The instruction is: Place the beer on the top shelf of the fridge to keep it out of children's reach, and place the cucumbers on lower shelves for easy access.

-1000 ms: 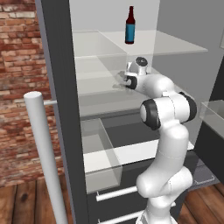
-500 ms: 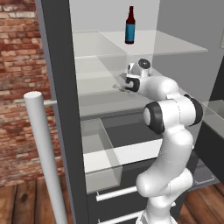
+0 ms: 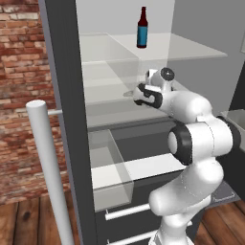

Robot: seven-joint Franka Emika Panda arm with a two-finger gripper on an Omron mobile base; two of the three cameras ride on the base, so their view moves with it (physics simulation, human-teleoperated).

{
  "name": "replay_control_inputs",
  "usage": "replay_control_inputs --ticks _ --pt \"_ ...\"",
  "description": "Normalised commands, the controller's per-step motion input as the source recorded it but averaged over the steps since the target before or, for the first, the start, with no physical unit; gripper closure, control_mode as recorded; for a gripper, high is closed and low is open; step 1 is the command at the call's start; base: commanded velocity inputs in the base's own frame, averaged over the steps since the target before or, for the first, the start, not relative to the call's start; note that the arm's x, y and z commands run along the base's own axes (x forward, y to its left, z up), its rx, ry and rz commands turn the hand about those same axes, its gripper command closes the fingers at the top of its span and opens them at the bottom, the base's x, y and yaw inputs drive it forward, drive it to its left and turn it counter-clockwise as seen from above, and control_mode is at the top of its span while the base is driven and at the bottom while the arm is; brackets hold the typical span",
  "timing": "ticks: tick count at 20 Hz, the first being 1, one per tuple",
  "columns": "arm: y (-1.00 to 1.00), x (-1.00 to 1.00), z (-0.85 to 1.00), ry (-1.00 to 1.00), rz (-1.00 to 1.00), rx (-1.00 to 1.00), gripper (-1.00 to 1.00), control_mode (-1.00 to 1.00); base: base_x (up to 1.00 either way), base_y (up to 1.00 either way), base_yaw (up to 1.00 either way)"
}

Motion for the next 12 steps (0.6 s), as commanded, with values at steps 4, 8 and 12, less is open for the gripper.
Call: replay_control_inputs --ticks 4,8,12 --pt "-0.02 -0.72 0.69 0.0 -0.01 0.0 -1.0 -1.0 0.0 0.0 0.0" --pt "0.0 -0.93 0.48 0.05 0.0 0.0 -1.0 -1.0 0.0 0.0 0.0" --pt "0.0 -0.99 0.3 0.11 0.0 -0.02 -1.0 -1.0 0.0 0.0 0.0"
